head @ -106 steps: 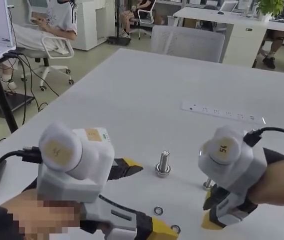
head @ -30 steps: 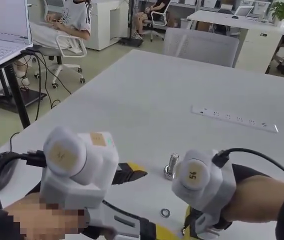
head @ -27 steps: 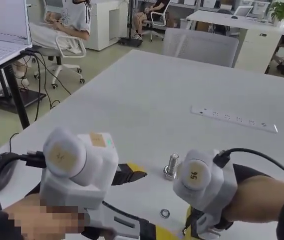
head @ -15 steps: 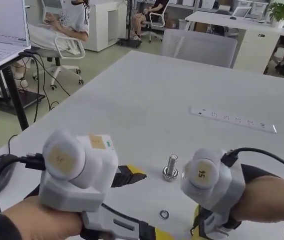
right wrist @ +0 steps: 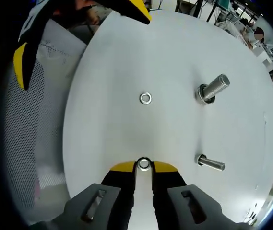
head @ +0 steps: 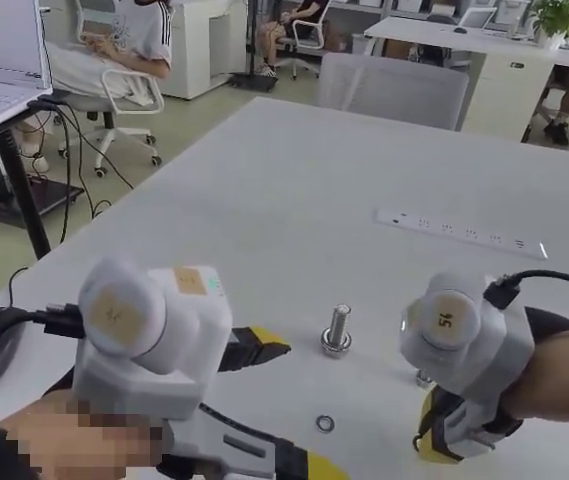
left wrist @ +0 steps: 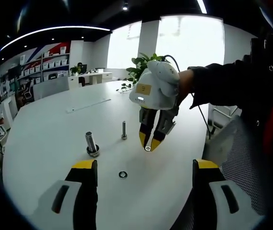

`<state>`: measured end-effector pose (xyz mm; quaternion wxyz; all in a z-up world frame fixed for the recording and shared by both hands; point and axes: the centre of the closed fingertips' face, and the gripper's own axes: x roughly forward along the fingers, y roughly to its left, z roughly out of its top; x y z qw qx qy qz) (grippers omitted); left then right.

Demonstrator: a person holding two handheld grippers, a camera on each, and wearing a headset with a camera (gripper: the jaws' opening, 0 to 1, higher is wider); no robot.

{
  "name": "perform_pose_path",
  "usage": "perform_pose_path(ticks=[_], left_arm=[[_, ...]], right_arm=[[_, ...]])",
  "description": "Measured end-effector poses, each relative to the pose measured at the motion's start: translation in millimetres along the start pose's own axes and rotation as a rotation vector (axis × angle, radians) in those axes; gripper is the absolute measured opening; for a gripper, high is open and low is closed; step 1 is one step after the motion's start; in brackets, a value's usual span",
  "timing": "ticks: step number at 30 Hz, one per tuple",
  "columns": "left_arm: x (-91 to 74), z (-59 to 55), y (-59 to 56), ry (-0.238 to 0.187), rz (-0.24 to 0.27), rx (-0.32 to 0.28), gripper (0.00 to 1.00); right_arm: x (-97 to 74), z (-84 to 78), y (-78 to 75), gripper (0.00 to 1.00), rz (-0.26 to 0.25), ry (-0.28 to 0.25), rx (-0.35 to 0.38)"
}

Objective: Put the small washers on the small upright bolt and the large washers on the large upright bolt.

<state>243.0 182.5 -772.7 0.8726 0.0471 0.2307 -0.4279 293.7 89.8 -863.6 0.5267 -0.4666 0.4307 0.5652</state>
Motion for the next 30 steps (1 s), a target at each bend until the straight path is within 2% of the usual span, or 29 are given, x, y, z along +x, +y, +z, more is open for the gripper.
perform_pose_path(ticks=[9,16,25,30], left_arm=[[0.3,-0.2,-1.1,0.002,-0.004,0.002,0.81],[-0.4,-0.5,-0.9,0.002,-0.004,0.002,0.81],[-0.3,-1.0,-1.0,0.003,-0.007,0.003,0.81],[-0.3,-0.6,-1.0,0.001,-0.008,0.003,0.81]], right_arm=[[-14.3,-18.1,-9.4,0.14,-0.020,-0.004,0.050],[-29.9,-24.9,-21.6,0.14,-0.044,-0.011,0.081],[-44.7,-28.9,-34.5,0.14,-0.074,-0.013,0.090],[-55.6,-24.7,-46.2,0.14,-0.095,-0.012,0.077]])
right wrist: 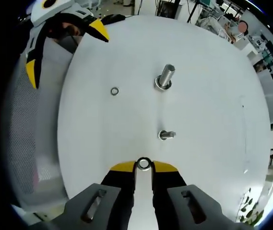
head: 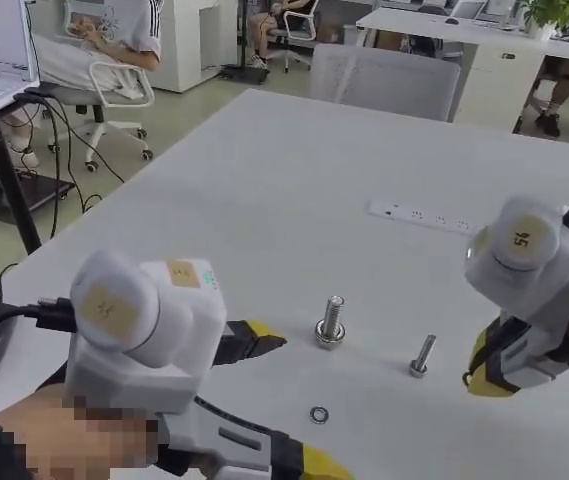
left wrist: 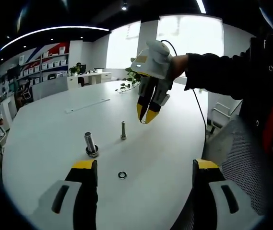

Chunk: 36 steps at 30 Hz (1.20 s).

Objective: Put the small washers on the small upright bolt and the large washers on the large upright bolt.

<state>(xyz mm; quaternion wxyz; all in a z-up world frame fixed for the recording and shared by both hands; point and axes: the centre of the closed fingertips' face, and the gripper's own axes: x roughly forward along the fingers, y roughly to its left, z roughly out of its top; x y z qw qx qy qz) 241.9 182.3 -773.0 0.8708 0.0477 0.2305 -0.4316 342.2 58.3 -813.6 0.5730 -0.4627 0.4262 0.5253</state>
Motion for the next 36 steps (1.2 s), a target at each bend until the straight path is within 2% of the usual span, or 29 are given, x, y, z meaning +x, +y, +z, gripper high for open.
perform_pose_path(ticks=[6,17,36], left_arm=[[0.2,-0.8,0.5,0.002,0.001,-0.002,0.81],[0.4,-1.8,2.3,0.005,0.007,-0.012,0.81],[1.4,-2.1,4.9,0.008,0.011,-0.022,0.81]], right_arm=[[-9.9,15.2,-15.3,0.14,-0.034,-0.013,-0.028],[-8.2,31.4,-27.9,0.14,-0.046,-0.008,-0.078],[7.3,33.4,-33.0,0.14,-0.006,0.023,-0.111]])
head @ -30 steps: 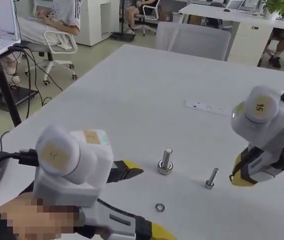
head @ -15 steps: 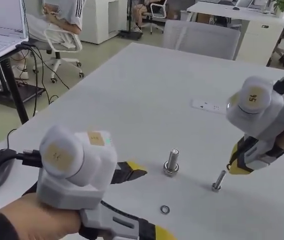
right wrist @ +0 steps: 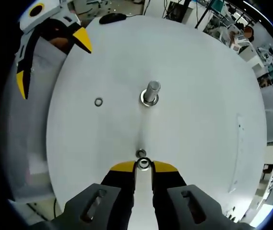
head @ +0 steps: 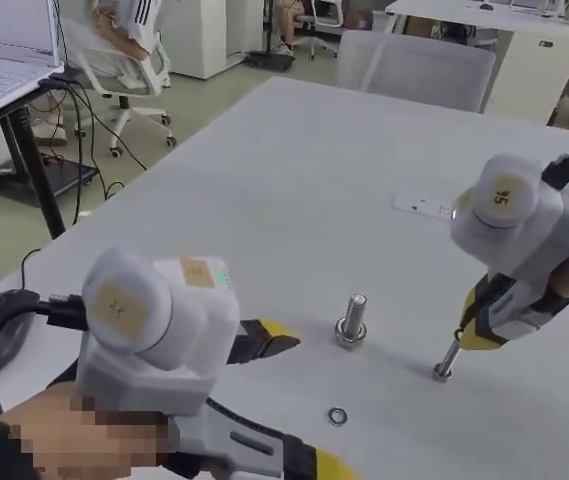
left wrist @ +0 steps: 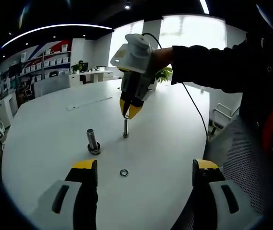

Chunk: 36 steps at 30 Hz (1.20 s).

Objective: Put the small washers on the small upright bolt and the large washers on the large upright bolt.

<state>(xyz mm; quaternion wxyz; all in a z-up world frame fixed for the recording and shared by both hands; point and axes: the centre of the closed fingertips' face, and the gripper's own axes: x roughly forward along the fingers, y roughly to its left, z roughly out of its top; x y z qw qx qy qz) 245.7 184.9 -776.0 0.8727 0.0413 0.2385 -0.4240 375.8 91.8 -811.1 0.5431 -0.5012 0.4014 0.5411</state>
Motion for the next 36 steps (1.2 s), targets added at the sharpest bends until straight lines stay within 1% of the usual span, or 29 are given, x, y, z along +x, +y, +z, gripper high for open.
perform_pose_path(ticks=[9,14,23,30,36], left_arm=[[-0.2,0.3,0.0,-0.002,0.003,-0.002,0.81],[-0.9,0.1,0.5,-0.004,0.007,-0.003,0.81],[-1.3,-0.4,0.8,-0.005,0.006,-0.005,0.81],[-1.1,0.0,0.7,-0.007,0.005,-0.005,0.81],[-1.2,-0.3,1.0,-0.006,0.006,-0.008,0.81]], right_arm=[[4.3,-1.0,-0.7,0.14,0.008,0.004,-0.002],[6.7,-2.5,-0.5,0.14,0.010,0.014,-0.005],[11.8,-3.4,1.3,0.14,0.027,0.021,0.001],[18.7,-3.3,1.4,0.14,0.039,0.021,0.002],[29.0,-4.8,2.4,0.14,0.052,0.031,0.003]])
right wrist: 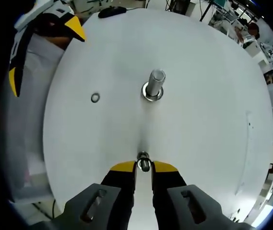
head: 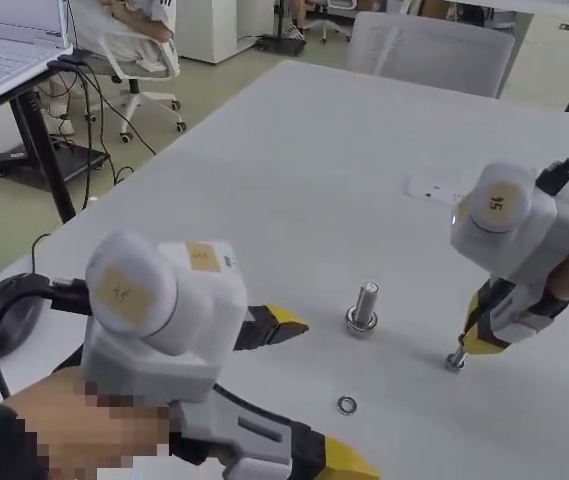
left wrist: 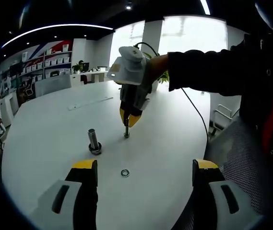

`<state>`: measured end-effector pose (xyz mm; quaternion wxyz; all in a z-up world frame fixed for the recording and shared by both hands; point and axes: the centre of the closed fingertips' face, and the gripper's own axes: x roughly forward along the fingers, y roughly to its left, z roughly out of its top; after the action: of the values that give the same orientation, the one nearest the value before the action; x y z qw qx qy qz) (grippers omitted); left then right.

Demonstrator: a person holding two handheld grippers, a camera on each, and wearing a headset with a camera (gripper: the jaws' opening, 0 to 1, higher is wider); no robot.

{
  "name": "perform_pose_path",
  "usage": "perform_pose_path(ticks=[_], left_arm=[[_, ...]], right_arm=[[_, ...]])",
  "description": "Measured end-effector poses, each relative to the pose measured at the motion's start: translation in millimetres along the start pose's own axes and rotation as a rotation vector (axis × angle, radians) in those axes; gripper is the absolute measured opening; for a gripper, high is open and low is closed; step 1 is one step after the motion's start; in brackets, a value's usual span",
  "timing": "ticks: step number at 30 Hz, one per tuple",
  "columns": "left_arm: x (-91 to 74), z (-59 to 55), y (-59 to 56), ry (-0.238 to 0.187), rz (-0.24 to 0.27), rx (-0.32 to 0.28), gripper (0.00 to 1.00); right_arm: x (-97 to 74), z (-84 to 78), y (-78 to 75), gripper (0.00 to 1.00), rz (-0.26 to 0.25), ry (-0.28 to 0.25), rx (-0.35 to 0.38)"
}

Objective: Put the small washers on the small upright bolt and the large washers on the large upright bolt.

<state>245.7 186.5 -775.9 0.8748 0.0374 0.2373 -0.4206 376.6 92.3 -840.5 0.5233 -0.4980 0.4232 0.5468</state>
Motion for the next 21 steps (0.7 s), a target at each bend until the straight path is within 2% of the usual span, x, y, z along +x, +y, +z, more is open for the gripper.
perform_pose_path(ticks=[10,21], left_arm=[[-0.3,-1.3,0.4,0.004,0.002,-0.003,0.81],[-0.1,-1.4,0.7,0.006,-0.001,-0.006,0.81]], right_arm=[[18.7,-3.8,-0.1,0.14,0.021,0.008,0.011],[24.3,-3.4,1.0,0.14,0.026,0.014,0.006]])
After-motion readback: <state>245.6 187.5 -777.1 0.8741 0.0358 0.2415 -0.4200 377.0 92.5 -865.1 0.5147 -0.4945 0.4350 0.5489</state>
